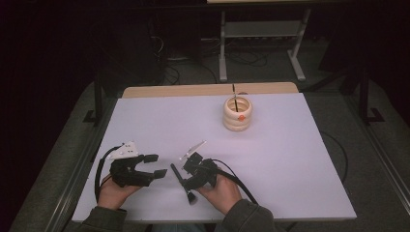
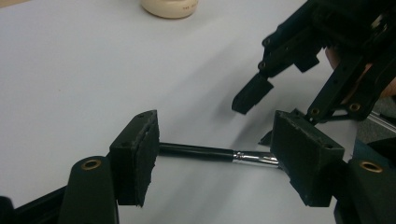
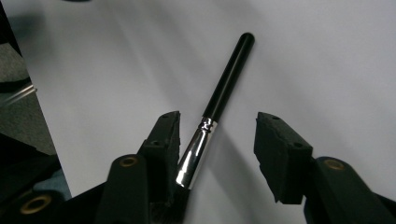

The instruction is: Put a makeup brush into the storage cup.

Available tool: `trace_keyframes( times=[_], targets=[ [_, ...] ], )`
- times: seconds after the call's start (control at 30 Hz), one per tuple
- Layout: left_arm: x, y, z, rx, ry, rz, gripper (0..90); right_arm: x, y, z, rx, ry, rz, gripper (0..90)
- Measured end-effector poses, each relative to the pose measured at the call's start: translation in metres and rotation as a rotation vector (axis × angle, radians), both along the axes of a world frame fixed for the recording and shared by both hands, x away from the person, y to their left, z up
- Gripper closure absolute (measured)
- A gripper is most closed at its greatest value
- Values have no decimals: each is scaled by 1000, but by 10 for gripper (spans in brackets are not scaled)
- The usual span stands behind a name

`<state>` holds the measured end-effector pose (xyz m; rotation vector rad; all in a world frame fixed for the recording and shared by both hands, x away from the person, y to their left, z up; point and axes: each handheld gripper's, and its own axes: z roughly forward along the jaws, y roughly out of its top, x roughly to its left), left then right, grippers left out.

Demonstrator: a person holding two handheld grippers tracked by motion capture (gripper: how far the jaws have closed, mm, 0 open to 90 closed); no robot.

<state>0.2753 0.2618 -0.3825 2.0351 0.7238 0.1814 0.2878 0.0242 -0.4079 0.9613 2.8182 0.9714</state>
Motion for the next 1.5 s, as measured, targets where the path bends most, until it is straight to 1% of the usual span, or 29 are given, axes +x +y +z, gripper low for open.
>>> trace_keyframes(
  times=[0.03,0.07,0.17,0.2,0.33,0.47,0.53,0.57,0.67,0.73,0.8,0.83,0.87,1.03,1.1,1.17,1.23,1.3,1.4,1.47,1.5],
  targets=[
    [0,0,0,0,1,0,324,0,1,-4,4,16,-2,527],
    [0,0,0,1,1,0,324,-1,2,-5,1,24,-5,535],
    [0,0,0,0,1,1,324,-2,4,-9,-5,23,-7,549],
    [0,0,0,-1,1,1,324,-3,4,-10,2,26,-3,556],
    [0,-1,0,-1,2,2,324,-8,5,-15,13,17,-24,597],
    [0,-1,0,-2,2,1,324,-13,7,-22,5,0,-40,622],
    [0,-1,0,-1,1,1,324,-16,6,-25,18,7,-54,638],
    [0,-1,0,-1,2,1,324,-17,7,-27,17,1,-60,642],
    [0,-1,-1,2,1,-2,324,-21,9,-28,12,-35,-74,660],
    [0,-2,-1,3,1,-4,324,-24,10,-29,-4,-80,-75,680],
    [0,-2,-1,4,1,-4,324,-30,13,-29,-33,-118,-82,720],
    [0,-2,-1,3,1,-3,324,-33,14,-30,-45,-144,-77,732],
    [0,-2,-1,4,0,-4,324,-34,15,-30,-46,-152,-78,754],
    [0,-2,-1,6,1,-6,324,-34,13,-31,-30,-146,-83,764],
    [1,-2,-1,6,0,-6,324,-35,14,-31,-34,-166,-66,765],
    [1,-2,-2,11,-2,-10,324,-33,11,-30,-23,-149,-59,766],
    [1,-3,-2,6,4,-8,324,-31,7,-30,-11,-130,-58,766],
    [1,-3,-3,15,5,-13,324,-29,3,-30,-10,-127,-54,767],
    [1,-6,-3,20,8,-22,324,-27,-5,-29,12,-101,-43,767],
    [1,-7,-3,20,7,-26,324,-26,-7,-28,16,-100,-42,767],
    [1,-10,-3,30,3,-39,324,-26,-10,-26,21,-91,-31,767]
  ],
)
